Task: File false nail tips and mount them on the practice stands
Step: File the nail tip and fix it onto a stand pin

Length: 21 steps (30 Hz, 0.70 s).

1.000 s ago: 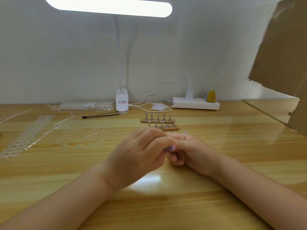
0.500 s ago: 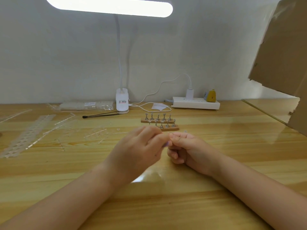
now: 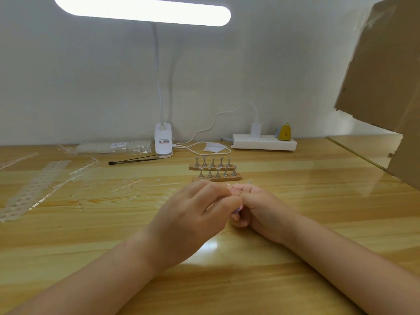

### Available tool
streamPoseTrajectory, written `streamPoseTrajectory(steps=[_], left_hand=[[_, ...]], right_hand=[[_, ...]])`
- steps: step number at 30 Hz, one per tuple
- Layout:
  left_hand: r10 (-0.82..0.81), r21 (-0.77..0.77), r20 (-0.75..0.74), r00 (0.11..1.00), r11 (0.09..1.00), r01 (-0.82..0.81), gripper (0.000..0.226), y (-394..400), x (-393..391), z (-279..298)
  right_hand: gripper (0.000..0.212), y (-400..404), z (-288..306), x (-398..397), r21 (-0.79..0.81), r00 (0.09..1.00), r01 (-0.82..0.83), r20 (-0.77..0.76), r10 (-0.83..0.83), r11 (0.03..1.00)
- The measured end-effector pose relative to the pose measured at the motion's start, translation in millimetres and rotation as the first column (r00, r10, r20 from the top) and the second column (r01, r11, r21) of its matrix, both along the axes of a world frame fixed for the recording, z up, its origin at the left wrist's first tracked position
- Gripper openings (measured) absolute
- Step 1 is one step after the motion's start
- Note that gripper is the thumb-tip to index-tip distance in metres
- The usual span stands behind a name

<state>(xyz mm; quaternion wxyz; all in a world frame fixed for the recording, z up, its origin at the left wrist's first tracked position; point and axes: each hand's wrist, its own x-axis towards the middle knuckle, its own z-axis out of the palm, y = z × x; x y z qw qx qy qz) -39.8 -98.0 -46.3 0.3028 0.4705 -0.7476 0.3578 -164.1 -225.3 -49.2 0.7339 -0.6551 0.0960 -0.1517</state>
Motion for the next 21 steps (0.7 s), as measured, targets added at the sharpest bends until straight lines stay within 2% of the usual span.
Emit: streamPoseTrajectory(steps=[2,5,8,11,13,16,19,21], left_hand=[[0.067,0.027,-0.006,0.998,0.997,-0.066,0.025,-0.8,6.8,-0.6],[0.18,0.042,-0.123,0.976,0.984,-0.176,0.01,-1.8,19.3,3.1],[0.069,0.008,-0.181,0.981,0.998,-0.069,0.013,-1.0,15.4,4.2],[-0.039,0.022,-0.06,0.997,0.999,0.04,0.019,-1.6,5.3,1.1],[0.022,0.049,-0.041,0.999,0.999,-0.02,0.015,-1.9,9.1,0.3],[0.165,0.106,-0.146,0.976,0.983,-0.15,0.012,-1.0,20.2,2.9],[0.116,0.05,-0.167,0.979,0.993,-0.109,0.014,-0.9,16.1,1.2],[0.031,0.002,-0.103,0.994,1.0,-0.03,0.012,-2.7,8.8,-1.9]], right_hand=[[0.026,0.4,0.8,-0.4,0.019,1.0,0.015,-0.011,-0.015,1.0],[0.024,0.3,1.5,-0.5,0.043,0.999,0.029,-0.034,-0.027,0.999],[0.022,1.6,0.4,1.5,0.039,0.996,0.079,-0.038,-0.078,0.996],[0.028,2.8,-0.3,1.5,0.003,0.997,0.073,-0.033,-0.073,0.997],[0.028,3.2,1.2,2.4,-0.001,0.997,0.071,-0.038,-0.071,0.997],[0.026,3.3,2.7,3.5,0.048,0.994,0.101,-0.054,-0.099,0.994],[0.028,3.8,0.9,4.5,0.021,0.986,0.153,-0.076,-0.151,0.988],[0.031,4.8,0.6,5.4,0.0,0.981,0.175,-0.085,-0.174,0.985]])
